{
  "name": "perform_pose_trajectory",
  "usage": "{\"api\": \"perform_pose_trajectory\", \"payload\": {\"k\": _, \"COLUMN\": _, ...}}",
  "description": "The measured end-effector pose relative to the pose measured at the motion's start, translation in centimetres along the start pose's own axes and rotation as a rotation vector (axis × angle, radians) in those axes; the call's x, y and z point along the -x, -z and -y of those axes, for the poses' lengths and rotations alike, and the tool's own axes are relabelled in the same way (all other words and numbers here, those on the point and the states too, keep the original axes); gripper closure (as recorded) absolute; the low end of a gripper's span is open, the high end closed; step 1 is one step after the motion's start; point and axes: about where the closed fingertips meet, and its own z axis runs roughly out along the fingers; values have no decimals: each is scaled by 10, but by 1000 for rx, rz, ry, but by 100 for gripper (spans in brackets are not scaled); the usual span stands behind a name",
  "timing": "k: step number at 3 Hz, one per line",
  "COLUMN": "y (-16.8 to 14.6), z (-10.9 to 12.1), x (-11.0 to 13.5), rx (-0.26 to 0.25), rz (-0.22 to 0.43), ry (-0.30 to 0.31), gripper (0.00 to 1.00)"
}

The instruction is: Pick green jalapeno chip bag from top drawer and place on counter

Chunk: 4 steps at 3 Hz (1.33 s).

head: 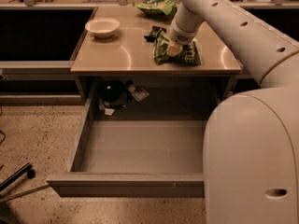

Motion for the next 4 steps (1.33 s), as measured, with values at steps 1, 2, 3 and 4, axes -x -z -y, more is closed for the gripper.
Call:
{"api": "perform_pose_trajectory", "payload": {"k": 1, "y": 0, "z": 0, "x": 0, "rx": 0, "rz": 0, "ry": 0, "gripper": 36}}
{"api": "perform_pose_trajectory", "payload": {"k": 2, "y": 0, "z": 0, "x": 0, "rx": 0, "rz": 0, "ry": 0, "gripper": 11}}
{"api": "perform_pose_trajectory", "payload": {"k": 3, "y": 0, "z": 0, "x": 0, "rx": 0, "rz": 0, "ry": 0, "gripper": 0}}
{"api": "perform_pose_trajectory", "payload": {"k": 4, "y": 0, "z": 0, "x": 0, "rx": 0, "rz": 0, "ry": 0, "gripper": 0}}
